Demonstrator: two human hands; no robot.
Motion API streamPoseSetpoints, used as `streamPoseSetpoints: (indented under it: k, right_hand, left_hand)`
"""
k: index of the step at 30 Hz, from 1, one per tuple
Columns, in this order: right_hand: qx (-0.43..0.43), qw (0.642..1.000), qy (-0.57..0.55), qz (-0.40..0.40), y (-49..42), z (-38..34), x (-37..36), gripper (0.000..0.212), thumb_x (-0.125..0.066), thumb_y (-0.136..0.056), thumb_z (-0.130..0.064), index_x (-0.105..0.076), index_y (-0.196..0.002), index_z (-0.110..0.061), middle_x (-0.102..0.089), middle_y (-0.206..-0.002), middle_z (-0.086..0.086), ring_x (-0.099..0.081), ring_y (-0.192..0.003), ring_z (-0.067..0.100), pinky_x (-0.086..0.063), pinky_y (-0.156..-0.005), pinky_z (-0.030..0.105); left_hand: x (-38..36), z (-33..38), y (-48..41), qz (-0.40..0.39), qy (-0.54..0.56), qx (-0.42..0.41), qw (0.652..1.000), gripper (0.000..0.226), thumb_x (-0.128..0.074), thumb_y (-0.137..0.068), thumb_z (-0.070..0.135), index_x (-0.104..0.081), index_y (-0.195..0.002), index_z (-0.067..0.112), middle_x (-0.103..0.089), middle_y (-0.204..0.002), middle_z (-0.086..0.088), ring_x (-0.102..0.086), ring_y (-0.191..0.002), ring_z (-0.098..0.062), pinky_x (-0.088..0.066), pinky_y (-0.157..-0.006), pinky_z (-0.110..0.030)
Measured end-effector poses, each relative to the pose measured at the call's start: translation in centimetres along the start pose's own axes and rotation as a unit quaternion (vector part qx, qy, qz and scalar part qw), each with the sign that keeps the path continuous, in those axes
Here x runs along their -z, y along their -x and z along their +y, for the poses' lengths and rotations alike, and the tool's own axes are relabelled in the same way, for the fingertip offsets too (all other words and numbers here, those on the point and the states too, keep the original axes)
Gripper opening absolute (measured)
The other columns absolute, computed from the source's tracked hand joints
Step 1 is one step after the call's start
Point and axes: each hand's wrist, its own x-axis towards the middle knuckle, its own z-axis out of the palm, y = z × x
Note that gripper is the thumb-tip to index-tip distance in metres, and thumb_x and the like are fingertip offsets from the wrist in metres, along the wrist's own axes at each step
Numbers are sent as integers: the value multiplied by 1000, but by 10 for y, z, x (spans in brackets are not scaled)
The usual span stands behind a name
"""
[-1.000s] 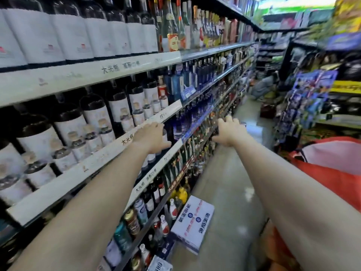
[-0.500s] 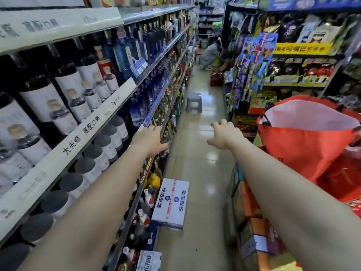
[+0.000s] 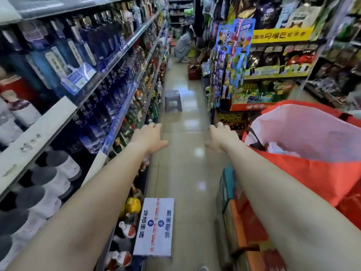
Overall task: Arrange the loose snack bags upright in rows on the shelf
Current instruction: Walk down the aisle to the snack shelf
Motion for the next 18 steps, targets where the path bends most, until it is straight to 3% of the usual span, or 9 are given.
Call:
streamPoseSetpoints:
  k: [5,10,18]
  right_hand:
    - [8,1000,-8,2,-85,18,28,60,-60,-87,-44,-42,-138,-18,-38,-141,14,-39,-130,37,-40,-95,49]
    - [10,1000,-17,-3,-157,28,42,56,-59,-85,-44,-44,-133,-19,-41,-136,13,-41,-127,36,-40,-92,48]
    - [4,1000,21,-6,-311,27,59,66,-59,-88,-47,-39,-143,-17,-39,-142,14,-39,-130,37,-42,-98,50]
  left_hand:
    - [8,9,-87,-10,22,6,1000,71,-50,-81,61,-41,-139,22,-48,-139,-6,-50,-123,-30,-51,-90,-49]
    - [11,-1,-164,-26,10,26,999,74,-53,-84,61,-38,-143,21,-46,-142,-8,-47,-127,-30,-50,-92,-47]
    - [6,-33,-317,-21,19,17,999,73,-54,-84,57,-38,-144,18,-45,-143,-7,-45,-129,-31,-48,-94,-49]
